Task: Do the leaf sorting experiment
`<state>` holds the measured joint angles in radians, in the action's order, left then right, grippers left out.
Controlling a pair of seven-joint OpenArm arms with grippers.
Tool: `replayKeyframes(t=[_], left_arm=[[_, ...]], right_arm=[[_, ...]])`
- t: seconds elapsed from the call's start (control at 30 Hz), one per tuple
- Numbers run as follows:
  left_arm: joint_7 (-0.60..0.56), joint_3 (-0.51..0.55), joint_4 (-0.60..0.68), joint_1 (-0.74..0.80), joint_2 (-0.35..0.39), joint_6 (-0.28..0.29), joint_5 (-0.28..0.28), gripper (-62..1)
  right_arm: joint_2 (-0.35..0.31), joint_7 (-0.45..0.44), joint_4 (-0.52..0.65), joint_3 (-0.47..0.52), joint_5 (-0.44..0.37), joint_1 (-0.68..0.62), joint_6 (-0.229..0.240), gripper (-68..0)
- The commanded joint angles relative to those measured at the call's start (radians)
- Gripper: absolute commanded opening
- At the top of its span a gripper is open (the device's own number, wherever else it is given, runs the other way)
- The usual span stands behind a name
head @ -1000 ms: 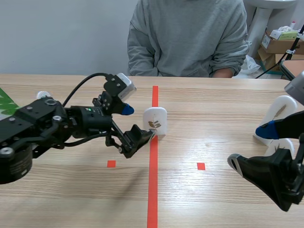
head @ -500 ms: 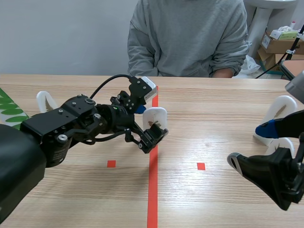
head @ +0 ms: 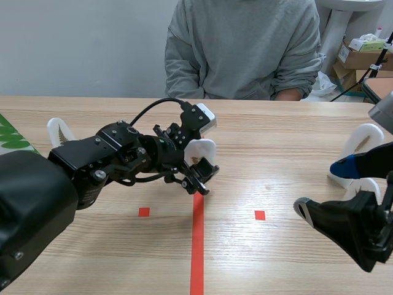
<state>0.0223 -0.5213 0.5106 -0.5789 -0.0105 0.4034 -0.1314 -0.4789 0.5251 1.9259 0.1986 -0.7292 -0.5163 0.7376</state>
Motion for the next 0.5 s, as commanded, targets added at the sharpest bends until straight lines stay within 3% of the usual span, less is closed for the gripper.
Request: replayKeyframes(t=[0.0,0.33,0.47], left_arm=[[-0.012,0.003,0.025,-0.017,0.0,-0.002,0.007,-29.0],[-0.019,0.003,0.025,-0.017,0.001,-0.001,0.007,-54.4],[-0.018,0.003,0.025,-0.017,0.003,0.003,0.007,-55.7]], right_arm=[[-0.008,-0.015,0.004,0.009,-0.007,0.001,0.008,-12.0],[-0.008,-0.015,0.004,0.009,-0.004,0.001,0.008,-12.0],[-0.008,-0.015,0.004,0.009,-0.003,0.001,0.008,-12.0]])
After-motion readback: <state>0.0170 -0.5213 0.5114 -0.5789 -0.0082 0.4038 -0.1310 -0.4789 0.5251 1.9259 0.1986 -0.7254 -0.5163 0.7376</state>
